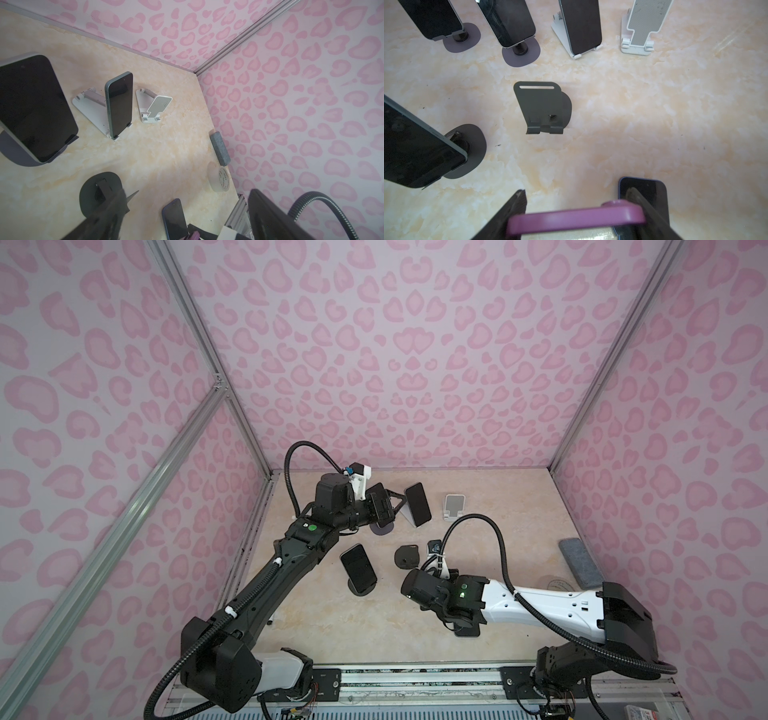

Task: Remove the phone from the phone stand
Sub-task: Place the phone at the bottom-center of the table.

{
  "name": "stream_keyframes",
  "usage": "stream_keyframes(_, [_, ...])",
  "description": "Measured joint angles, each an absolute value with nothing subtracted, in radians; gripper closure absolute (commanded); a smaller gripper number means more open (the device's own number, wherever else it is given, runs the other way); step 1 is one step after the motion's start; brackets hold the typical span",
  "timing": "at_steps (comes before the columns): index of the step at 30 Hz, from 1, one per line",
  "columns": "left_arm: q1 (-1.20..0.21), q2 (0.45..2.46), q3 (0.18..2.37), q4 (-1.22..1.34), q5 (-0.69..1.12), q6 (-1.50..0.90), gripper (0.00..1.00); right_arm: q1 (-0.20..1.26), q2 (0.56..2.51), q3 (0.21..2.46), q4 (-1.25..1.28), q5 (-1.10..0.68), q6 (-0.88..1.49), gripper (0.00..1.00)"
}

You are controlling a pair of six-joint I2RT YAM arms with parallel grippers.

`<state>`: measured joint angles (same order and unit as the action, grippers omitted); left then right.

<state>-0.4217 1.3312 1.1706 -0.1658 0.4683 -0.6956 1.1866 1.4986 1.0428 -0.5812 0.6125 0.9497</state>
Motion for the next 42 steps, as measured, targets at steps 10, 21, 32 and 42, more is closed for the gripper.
stream_keyframes(10, [-0.406, 1.302, 1.159, -0.183, 0.404, -0.699, 0.06, 1.172, 1.49, 1.044, -0.63, 0.572, 0.965, 0.29])
stream_keyframes(21, [-0.352, 1.301, 1.142, -0.186, 0.358, -0.72, 0.06, 1.169, 1.56, 1.072, -0.653, 0.51, 0.964, 0.29])
stream_keyframes(32, [-0.323, 1.301, 1.141, -0.187, 0.355, -0.733, 0.06, 1.124, 1.583, 1.066, -0.627, 0.495, 0.949, 0.29])
stream_keyframes(42, [-0.313, 1.309, 1.141, -0.186, 0.362, -0.745, 0.06, 1.111, 1.635, 1.083, -0.59, 0.49, 0.931, 0.29])
